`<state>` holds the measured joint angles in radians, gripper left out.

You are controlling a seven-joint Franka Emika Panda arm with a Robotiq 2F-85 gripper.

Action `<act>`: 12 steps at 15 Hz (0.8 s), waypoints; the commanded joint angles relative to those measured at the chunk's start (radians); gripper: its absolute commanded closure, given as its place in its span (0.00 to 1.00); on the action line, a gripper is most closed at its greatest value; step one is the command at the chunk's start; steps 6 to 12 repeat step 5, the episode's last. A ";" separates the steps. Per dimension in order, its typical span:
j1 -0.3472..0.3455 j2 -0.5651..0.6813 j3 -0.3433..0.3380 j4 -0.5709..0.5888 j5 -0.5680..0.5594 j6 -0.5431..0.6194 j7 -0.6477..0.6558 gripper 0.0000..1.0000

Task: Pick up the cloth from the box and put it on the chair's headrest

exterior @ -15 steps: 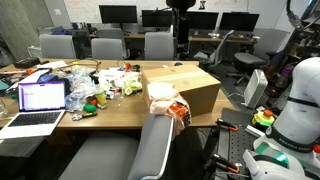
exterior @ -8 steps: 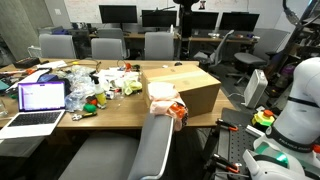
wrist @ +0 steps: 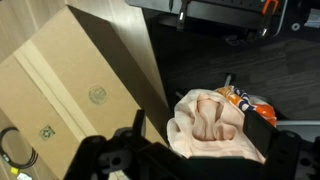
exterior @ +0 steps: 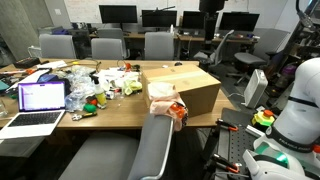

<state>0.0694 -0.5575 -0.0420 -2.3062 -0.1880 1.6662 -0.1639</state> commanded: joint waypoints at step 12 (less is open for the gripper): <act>-0.072 -0.186 -0.149 -0.232 0.146 0.045 -0.078 0.00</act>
